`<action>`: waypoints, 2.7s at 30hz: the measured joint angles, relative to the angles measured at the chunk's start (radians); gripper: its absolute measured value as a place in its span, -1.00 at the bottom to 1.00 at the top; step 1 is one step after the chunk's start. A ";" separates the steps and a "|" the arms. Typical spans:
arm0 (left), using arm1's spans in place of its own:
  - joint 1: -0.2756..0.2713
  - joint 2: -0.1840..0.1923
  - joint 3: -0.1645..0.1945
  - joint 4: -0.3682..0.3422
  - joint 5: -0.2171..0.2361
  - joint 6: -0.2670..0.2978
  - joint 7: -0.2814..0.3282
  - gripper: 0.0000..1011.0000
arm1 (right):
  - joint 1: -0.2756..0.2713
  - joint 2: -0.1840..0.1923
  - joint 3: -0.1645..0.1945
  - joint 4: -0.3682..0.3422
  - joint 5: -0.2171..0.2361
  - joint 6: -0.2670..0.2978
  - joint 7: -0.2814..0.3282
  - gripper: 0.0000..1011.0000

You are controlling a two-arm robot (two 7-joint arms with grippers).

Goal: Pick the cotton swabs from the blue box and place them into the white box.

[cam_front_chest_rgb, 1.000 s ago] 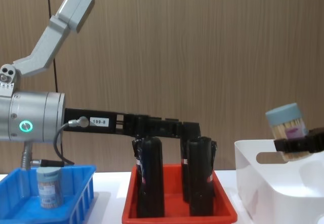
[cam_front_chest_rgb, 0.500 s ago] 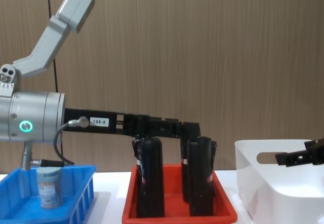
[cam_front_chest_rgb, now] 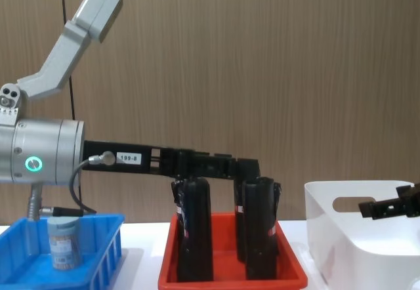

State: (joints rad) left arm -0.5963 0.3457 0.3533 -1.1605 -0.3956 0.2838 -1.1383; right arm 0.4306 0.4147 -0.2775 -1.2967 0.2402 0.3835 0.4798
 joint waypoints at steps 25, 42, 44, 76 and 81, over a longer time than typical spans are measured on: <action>0.090 0.009 0.026 -0.117 0.049 -0.068 0.283 0.99 | -0.210 -0.037 0.025 -0.223 0.023 -0.165 -0.195 0.98; 0.163 0.017 0.047 -0.213 0.089 -0.123 0.514 0.99 | -0.375 -0.066 0.044 -0.396 0.040 -0.294 -0.347 0.98; 0.166 0.017 0.048 -0.217 0.090 -0.125 0.522 0.99 | -0.389 -0.068 0.045 -0.411 0.043 -0.305 -0.361 0.98; 0.304 0.031 0.086 -0.394 0.164 -0.229 0.952 0.99 | -0.445 -0.077 0.052 -0.470 0.048 -0.350 -0.413 0.98; 0.322 0.033 0.091 -0.419 0.175 -0.243 1.011 0.99 | -0.445 -0.077 0.052 -0.470 0.047 -0.350 -0.413 0.98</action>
State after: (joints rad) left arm -0.2739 0.3786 0.4447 -1.5794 -0.2206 0.0412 -0.1275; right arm -0.0147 0.3375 -0.2259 -1.7669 0.2877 0.0339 0.0667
